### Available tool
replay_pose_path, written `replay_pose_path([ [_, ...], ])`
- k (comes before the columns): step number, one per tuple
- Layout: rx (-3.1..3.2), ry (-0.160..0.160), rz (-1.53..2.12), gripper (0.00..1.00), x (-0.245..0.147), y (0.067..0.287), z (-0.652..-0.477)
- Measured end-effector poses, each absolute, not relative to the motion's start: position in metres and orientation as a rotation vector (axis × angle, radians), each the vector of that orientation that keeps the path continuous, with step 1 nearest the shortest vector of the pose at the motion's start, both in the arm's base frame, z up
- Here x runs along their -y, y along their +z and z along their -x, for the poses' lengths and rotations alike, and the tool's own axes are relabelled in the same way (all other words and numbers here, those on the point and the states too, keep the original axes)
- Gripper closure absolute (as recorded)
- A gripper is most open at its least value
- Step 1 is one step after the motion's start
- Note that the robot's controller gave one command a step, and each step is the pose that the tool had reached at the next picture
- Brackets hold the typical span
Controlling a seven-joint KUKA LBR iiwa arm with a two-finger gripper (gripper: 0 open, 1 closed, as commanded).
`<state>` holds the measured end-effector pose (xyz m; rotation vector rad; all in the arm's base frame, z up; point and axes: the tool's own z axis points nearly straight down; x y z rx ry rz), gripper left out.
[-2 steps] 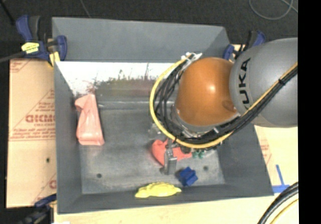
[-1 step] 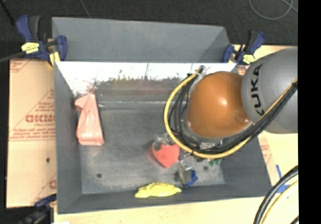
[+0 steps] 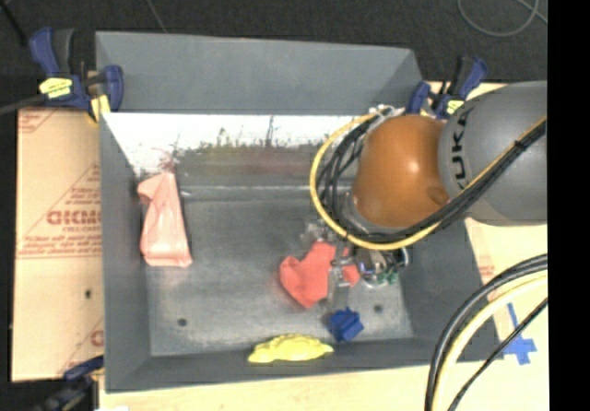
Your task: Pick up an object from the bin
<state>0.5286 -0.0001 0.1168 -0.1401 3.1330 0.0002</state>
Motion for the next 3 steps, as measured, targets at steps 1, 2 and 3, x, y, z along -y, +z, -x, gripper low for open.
replay_pose_path([
  [1, -3.097, -0.001, 0.496, 0.0, 0.027, 0.087, -0.529],
  [2, -3.135, 0.001, -0.01, 1.0, 0.009, 0.071, -0.535],
  [3, -3.135, 0.001, -0.01, 1.0, 0.01, 0.071, -0.535],
])
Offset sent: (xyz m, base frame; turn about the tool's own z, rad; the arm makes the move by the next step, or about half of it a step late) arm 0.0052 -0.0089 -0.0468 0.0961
